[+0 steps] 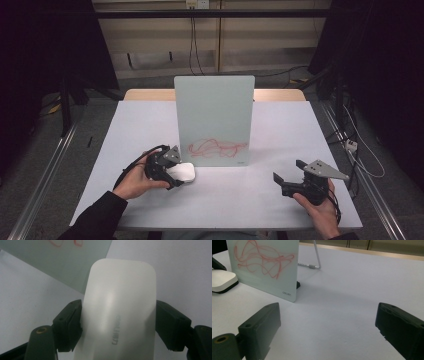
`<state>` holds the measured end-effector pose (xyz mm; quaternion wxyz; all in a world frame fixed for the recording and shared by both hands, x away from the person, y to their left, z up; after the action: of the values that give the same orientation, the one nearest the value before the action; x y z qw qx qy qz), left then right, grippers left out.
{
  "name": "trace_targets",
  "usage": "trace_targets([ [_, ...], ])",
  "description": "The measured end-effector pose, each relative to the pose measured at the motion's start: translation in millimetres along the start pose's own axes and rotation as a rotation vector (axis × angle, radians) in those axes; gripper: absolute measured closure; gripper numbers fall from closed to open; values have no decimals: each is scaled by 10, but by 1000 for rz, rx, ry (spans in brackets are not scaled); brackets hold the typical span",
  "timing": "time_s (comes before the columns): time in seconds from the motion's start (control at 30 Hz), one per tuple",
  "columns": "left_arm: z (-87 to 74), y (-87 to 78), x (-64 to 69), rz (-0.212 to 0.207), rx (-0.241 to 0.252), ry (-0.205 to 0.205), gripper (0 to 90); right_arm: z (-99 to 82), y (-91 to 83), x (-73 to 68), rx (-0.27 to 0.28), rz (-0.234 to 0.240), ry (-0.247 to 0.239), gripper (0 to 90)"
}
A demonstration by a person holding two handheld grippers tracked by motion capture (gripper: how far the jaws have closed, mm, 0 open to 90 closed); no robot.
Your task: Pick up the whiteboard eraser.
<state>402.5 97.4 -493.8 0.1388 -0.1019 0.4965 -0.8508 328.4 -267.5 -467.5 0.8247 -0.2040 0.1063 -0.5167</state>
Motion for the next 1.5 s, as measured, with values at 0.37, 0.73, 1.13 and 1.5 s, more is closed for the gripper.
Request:
trace_targets([
  [0.37, -18, -29, 13, -15, -7, 14, 302, -1, 2, 7, 2, 0, -2, 61],
  [0.73, -17, -72, 37, -33, 4, -15, 310, -2, 0, 8, 1, 0, 2, 61],
  [1.13, 7, -169, 11, -18, 99, -95, 311, 0, 2, 11, 3, 1, 2, 61],
  [1.5, 3, -283, 35, -9, 225, -172, 311, 4, 12, 10, 2, 3, 23, 61],
])
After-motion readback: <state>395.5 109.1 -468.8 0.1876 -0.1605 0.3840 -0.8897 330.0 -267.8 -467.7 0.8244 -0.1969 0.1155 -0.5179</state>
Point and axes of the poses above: each handheld gripper's, and its own axes: y roughly forward along the jaws, z roughly out of its top, x roughly to its right, the point moved 7 cm from there along y, roughly forward along the jaws, and after that the axes turned 7 degrees about -y, right-handed, at the moved point
